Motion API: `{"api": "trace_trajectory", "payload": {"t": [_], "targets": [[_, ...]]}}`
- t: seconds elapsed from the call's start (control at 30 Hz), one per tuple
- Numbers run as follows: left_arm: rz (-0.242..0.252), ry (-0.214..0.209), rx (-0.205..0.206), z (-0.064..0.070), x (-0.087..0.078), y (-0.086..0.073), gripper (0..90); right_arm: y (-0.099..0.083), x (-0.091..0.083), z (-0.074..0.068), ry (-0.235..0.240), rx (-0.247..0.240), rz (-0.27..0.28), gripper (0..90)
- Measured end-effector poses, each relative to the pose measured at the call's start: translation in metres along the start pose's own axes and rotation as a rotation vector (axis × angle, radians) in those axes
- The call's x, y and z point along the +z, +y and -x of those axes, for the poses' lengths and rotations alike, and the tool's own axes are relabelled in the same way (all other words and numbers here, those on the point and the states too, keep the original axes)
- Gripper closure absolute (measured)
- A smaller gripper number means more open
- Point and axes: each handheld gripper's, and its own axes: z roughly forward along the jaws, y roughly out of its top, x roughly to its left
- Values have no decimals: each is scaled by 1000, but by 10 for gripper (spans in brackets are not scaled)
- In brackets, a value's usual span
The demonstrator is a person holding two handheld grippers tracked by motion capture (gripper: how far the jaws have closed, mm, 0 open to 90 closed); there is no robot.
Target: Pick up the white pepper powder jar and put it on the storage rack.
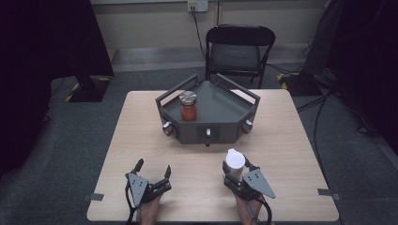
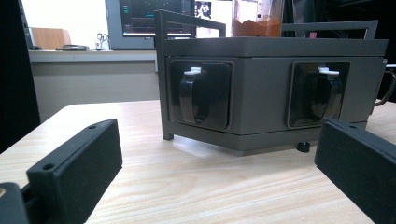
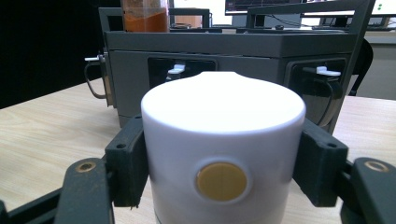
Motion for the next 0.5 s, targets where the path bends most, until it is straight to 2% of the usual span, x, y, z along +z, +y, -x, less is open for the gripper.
{"api": "trace_trajectory", "payload": {"t": [0.5], "targets": [[0,0,0,0,0,0,2,5,0,2,15,7,-6,302]]}}
